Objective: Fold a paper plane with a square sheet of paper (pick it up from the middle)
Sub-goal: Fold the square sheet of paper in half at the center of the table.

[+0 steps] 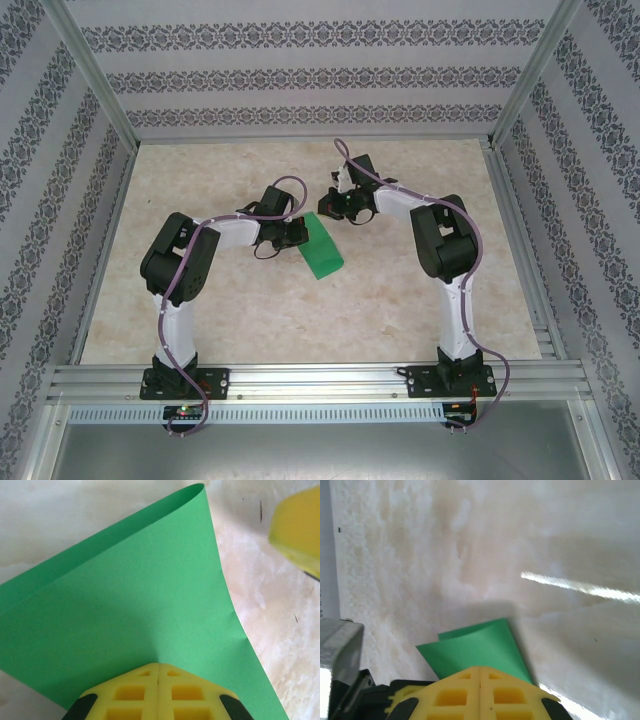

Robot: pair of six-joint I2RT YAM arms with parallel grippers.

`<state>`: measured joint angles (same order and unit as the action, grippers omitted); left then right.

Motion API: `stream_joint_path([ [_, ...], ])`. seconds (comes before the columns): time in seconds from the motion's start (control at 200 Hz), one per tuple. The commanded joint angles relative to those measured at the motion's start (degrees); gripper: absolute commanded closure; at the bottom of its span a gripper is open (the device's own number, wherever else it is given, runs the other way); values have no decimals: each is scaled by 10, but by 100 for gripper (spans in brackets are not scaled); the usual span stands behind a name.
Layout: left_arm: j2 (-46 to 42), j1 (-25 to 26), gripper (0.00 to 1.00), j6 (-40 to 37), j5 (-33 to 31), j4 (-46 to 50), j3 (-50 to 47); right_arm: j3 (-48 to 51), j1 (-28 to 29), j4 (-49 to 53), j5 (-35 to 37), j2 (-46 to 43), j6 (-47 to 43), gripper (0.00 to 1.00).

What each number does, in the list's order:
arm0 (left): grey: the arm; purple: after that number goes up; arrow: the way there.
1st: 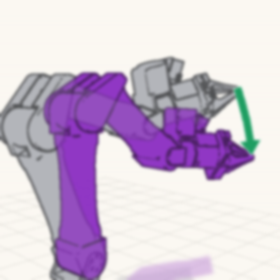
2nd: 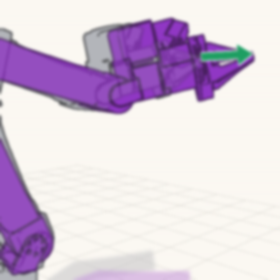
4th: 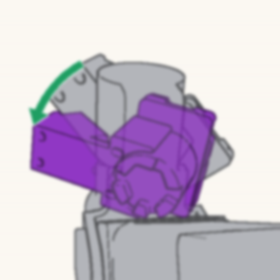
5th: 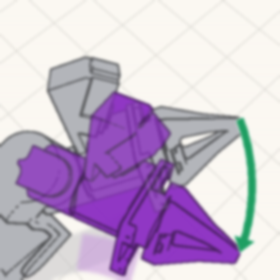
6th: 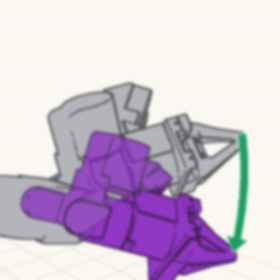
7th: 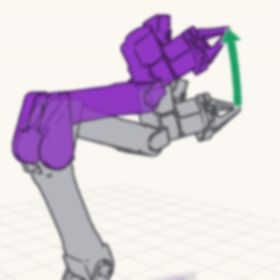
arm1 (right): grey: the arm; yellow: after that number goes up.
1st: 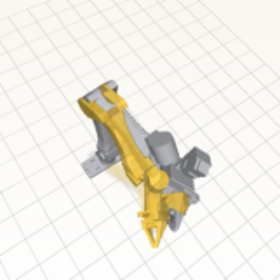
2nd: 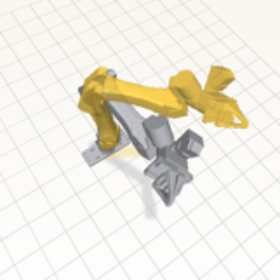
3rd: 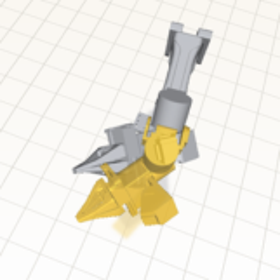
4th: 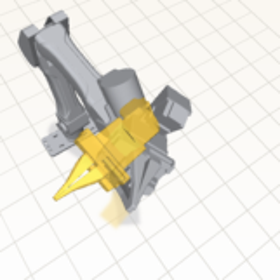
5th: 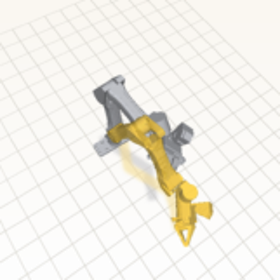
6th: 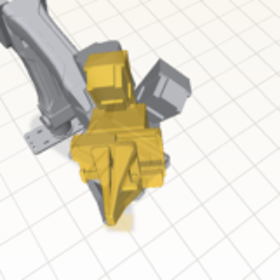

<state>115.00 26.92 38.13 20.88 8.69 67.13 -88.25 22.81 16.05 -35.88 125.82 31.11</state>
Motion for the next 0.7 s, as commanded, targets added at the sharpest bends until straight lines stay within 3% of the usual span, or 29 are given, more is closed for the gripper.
stream_joint_path([
  [0.0,57,14,100,-13,-36,102,-41,-23,18,-14,-2,16,10,97],
  [0.694,55,14,100,-8,-35,92,-58,-81,2,-3,79,101,76,98],
])
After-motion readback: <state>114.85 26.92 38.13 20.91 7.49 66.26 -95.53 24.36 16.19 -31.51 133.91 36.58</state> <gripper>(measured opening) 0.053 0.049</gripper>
